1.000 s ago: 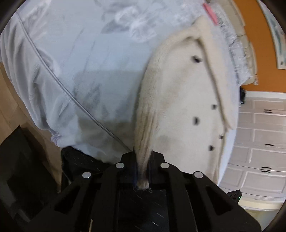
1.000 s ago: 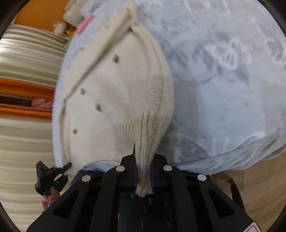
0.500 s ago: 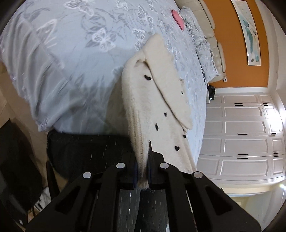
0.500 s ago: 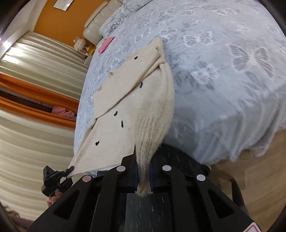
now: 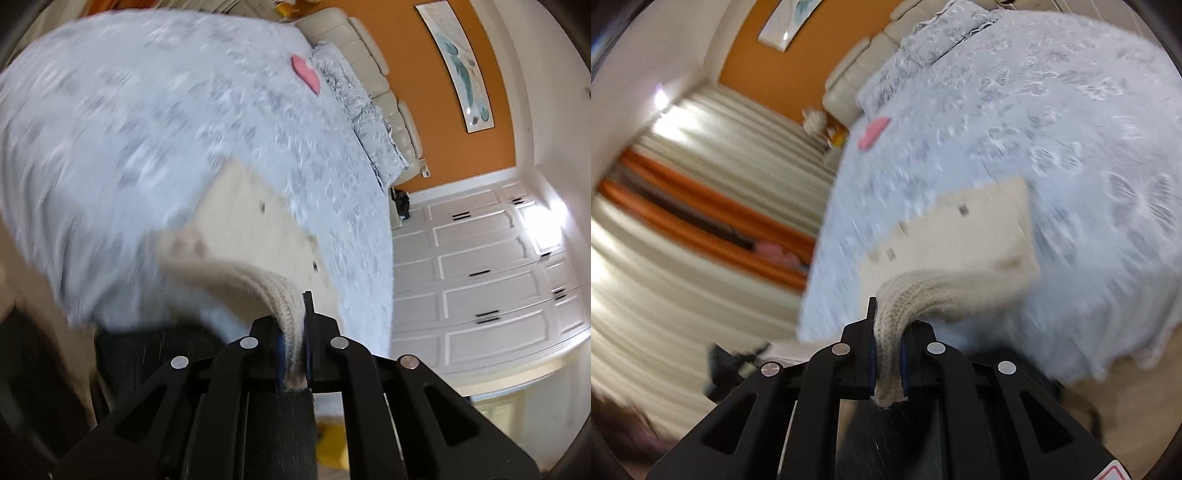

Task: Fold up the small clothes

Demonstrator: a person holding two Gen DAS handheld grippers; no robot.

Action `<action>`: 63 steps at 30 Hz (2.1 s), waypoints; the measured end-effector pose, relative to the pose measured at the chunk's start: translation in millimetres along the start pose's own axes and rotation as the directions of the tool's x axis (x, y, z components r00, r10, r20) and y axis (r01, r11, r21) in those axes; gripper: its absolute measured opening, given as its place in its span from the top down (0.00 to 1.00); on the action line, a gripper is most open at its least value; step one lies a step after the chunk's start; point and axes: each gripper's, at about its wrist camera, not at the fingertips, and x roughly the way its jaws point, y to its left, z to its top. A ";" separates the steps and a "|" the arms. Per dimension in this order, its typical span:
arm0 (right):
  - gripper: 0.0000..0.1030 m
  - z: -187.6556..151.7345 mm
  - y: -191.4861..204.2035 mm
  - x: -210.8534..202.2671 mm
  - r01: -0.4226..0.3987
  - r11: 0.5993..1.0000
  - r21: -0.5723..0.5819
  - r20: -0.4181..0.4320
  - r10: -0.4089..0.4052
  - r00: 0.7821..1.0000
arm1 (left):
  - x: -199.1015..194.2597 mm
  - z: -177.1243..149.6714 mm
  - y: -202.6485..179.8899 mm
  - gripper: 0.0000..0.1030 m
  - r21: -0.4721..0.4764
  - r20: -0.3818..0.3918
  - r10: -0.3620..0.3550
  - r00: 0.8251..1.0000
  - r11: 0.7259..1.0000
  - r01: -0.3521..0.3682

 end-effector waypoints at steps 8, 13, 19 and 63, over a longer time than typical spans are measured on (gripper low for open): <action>0.89 103.3 -92.8 162.8 0.098 0.964 0.246 -0.083 -0.080 0.993 | 173.2 100.7 -0.1 0.93 0.029 -0.008 0.239 0.971 0.971 -0.239; 0.77 126.6 -138.9 224.8 0.190 0.911 0.365 -0.117 -0.158 0.981 | 260.7 121.5 33.0 0.89 -0.008 -0.059 0.367 0.929 0.930 -0.368; 0.39 136.6 -134.6 186.6 0.086 0.938 0.335 0.044 -0.106 0.993 | 259.5 123.6 42.5 0.65 0.010 -0.054 0.359 0.932 0.933 -0.359; 0.35 106.2 -153.1 184.2 0.414 0.910 -0.033 -0.101 -0.415 0.904 | 222.1 117.0 67.1 0.25 0.138 0.031 0.360 0.932 0.922 -0.361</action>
